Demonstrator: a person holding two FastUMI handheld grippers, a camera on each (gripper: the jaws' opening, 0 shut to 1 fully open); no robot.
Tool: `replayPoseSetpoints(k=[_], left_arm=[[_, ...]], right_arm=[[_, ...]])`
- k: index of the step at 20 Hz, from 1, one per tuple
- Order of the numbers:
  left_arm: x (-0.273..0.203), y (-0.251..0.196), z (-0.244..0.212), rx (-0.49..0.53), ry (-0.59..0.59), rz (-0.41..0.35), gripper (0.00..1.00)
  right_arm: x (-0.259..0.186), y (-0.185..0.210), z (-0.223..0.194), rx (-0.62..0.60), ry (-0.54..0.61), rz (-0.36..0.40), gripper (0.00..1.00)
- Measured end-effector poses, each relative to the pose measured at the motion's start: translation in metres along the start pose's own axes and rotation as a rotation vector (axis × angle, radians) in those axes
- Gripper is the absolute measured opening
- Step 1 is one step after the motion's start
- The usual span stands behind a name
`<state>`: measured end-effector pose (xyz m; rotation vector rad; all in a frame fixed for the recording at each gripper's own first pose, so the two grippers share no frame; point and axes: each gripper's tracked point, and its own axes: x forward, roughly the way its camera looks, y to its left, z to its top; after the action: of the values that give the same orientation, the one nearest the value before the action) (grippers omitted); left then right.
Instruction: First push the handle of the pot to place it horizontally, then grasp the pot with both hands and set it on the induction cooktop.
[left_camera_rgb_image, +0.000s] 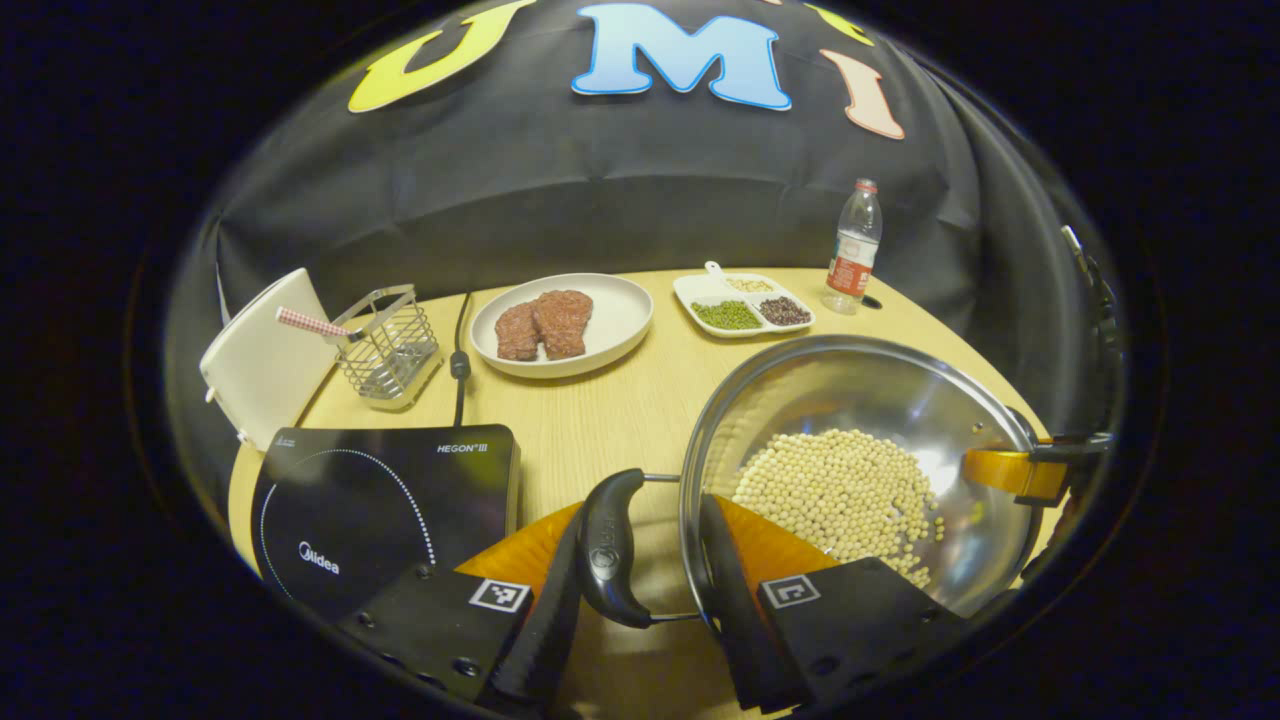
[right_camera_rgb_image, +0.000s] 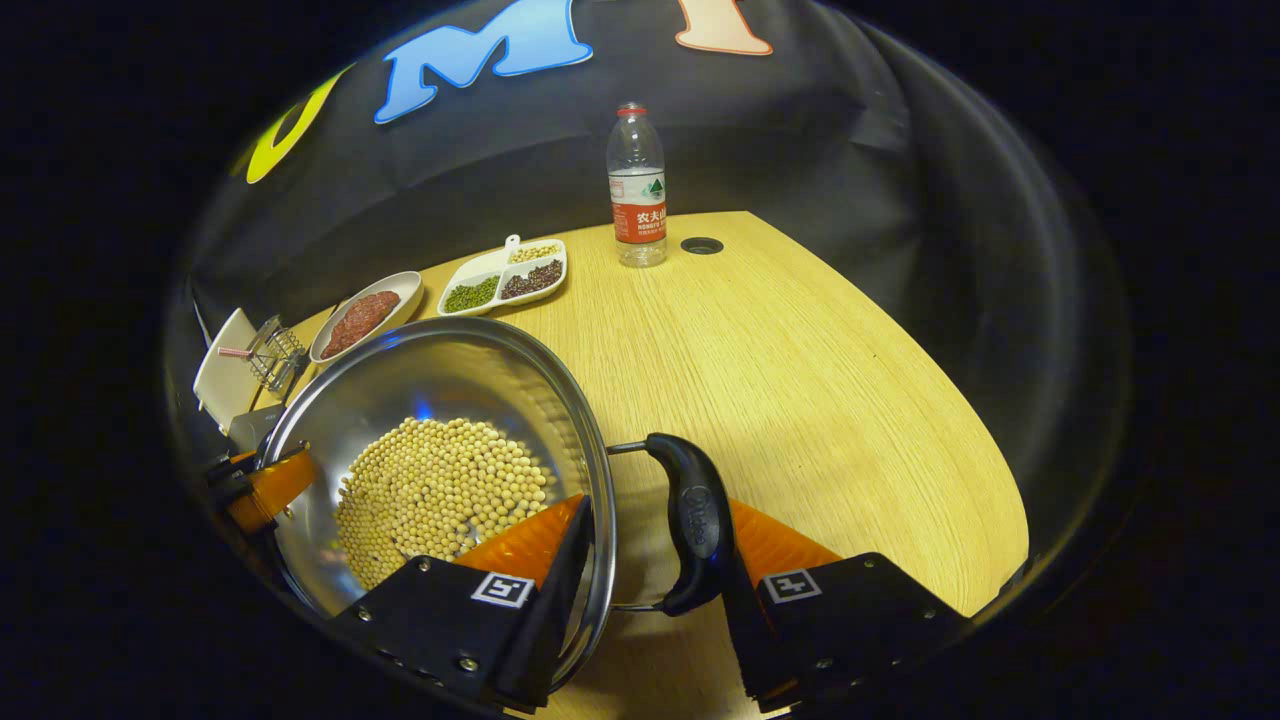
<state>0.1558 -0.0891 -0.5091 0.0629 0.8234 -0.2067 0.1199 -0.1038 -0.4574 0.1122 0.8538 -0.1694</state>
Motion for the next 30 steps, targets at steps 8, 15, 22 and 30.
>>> replayPoseSetpoints(k=[8, 15, 22, 30], left_arm=[[-0.017, 0.004, 0.006, -0.011, -0.015, 0.002, 0.69], [-0.049, 0.016, 0.027, -0.016, -0.058, 0.011, 0.66], [-0.094, 0.047, 0.045, -0.046, -0.109, 0.024, 0.66], [-0.142, 0.106, 0.051, -0.072, -0.142, 0.055, 0.66]], right_arm=[[-0.019, 0.002, 0.004, -0.041, -0.008, 0.0, 0.69], [-0.048, 0.014, 0.02, -0.055, -0.032, 0.014, 0.69], [-0.089, 0.047, 0.036, -0.079, -0.071, 0.036, 0.68], [-0.125, 0.102, 0.035, -0.119, -0.089, 0.065, 0.68]])
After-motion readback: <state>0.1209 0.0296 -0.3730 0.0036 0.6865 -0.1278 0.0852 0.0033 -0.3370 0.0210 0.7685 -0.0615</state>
